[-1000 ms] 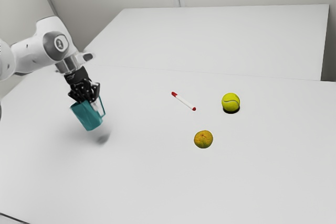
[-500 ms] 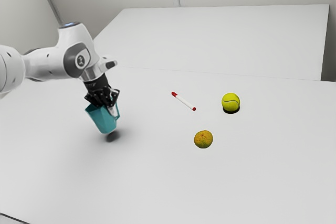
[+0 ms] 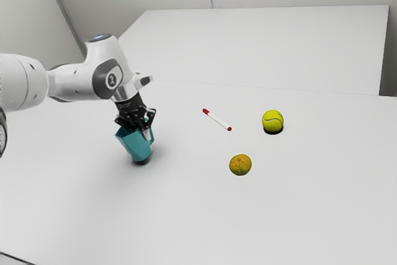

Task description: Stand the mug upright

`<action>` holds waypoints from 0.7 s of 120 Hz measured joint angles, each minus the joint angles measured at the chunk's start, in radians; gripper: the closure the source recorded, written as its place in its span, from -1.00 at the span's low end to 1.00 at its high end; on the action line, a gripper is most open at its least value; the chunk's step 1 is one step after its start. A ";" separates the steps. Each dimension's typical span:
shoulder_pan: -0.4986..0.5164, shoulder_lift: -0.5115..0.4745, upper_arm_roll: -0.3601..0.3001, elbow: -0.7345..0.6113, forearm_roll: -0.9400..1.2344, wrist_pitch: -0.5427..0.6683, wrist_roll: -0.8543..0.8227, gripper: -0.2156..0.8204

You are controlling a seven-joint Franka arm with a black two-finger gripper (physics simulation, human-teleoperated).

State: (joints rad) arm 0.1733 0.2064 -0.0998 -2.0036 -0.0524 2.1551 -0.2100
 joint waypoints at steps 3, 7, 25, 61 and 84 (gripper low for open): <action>-0.004 0.008 0.000 0.006 0.001 0.003 -0.005 0.93; -0.007 0.018 0.000 0.014 0.002 0.006 -0.011 0.93; -0.011 0.042 0.000 0.022 0.001 0.021 -0.035 0.78; -0.019 -0.017 0.000 0.021 0.004 0.019 -0.055 -0.22; -0.035 -0.113 0.003 0.014 0.006 -0.001 -0.063 -0.44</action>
State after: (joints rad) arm 0.1387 0.0938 -0.0969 -1.9898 -0.0463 2.1539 -0.2734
